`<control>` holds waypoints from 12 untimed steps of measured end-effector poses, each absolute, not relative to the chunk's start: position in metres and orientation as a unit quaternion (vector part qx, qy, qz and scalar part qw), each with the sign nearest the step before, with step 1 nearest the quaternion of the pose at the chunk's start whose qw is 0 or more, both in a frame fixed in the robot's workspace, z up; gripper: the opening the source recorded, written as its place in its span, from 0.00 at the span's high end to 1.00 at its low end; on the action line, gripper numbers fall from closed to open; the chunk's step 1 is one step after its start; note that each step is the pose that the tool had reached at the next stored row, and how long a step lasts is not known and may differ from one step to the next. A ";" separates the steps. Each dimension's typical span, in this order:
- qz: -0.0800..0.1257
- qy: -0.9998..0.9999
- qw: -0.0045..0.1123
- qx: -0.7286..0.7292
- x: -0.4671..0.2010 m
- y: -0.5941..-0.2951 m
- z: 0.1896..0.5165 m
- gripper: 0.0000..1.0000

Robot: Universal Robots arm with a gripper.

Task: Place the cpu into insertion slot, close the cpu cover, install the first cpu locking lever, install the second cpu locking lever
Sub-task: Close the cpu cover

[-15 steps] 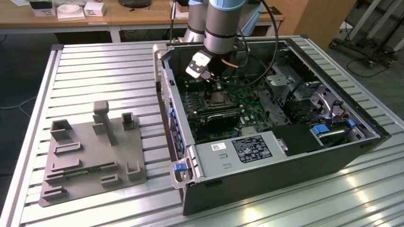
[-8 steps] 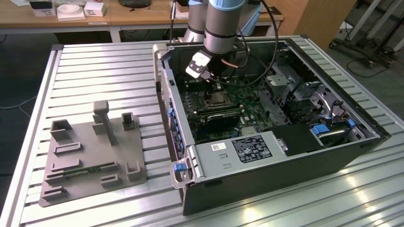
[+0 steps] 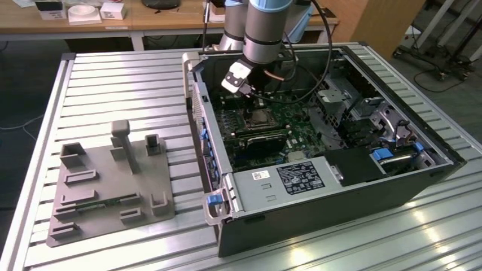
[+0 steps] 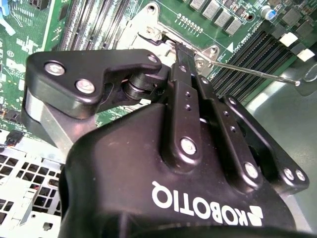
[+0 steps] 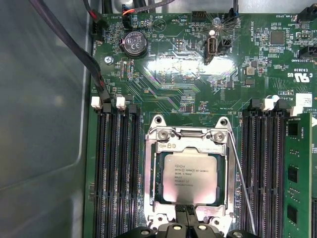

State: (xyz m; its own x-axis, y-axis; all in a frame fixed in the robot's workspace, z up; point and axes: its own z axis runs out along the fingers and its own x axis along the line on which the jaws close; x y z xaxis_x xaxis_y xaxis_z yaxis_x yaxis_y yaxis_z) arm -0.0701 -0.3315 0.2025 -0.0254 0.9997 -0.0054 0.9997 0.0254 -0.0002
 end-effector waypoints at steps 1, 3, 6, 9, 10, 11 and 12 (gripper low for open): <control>-0.002 0.716 0.002 0.698 -0.070 -0.331 0.202 0.90; -0.002 0.716 0.002 0.698 -0.070 -0.331 0.201 0.90; -0.002 0.716 0.002 0.698 -0.070 -0.332 0.200 0.90; -0.002 0.716 0.002 0.698 -0.070 -0.332 0.200 0.90; -0.002 0.716 0.002 0.698 -0.070 -0.331 0.200 0.90; -0.002 0.716 0.002 0.698 -0.070 -0.331 0.200 0.90; -0.002 0.716 0.002 0.698 -0.070 -0.331 0.201 0.90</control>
